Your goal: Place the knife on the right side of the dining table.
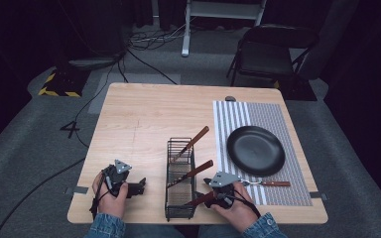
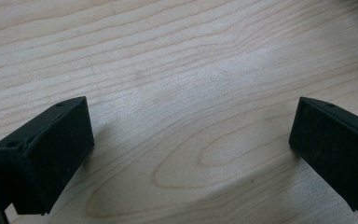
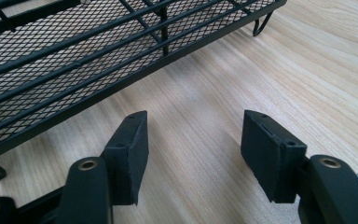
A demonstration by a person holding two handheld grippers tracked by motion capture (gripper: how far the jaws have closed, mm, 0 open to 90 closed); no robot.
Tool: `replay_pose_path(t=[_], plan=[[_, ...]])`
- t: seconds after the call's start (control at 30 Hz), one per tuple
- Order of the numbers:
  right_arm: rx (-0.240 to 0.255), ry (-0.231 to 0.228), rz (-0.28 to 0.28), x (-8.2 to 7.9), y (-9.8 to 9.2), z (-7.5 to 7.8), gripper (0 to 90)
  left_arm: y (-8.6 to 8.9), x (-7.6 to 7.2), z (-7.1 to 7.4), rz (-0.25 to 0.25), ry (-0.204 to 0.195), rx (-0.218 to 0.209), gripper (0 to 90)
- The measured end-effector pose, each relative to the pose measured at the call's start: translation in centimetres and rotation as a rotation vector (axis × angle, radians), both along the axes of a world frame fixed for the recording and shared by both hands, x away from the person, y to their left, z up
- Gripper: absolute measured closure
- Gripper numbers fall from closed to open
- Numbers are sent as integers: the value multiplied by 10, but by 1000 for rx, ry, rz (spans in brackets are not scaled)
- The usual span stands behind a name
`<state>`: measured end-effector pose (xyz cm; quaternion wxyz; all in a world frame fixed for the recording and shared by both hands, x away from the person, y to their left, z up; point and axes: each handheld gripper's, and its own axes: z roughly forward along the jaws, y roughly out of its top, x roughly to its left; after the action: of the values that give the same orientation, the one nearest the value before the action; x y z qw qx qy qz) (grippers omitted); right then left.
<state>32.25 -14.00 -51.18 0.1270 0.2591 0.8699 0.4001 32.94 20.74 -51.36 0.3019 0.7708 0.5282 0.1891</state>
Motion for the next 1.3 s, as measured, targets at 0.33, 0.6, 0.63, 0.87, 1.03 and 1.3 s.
replay_pose_path(t=[0.33, 0.6, 0.63, 0.87, 1.03, 1.3], plan=[[8, 8, 3, 1, -1, 0, 414, 0, 0, 0, 0, -2, 0, 0], [-2, -1, 5, 0, -1, 0, 408, 0, 6, 0, -9, 1, 2, 0], [-3, -3, 5, 0, -1, 0, 404, 0, 6, 0, -7, 0, -1, 0], [-9, 63, 9, -1, -8, 9, 448, 0, 6, 0, -9, 0, 1, 0], [15, 55, 0, 3, -16, 33, 478, 0, 6, 0, -10, 0, 2, 0], [26, 67, 0, 17, -27, 69, 505, 1, 7, 0, -20, -1, 0, 0]])
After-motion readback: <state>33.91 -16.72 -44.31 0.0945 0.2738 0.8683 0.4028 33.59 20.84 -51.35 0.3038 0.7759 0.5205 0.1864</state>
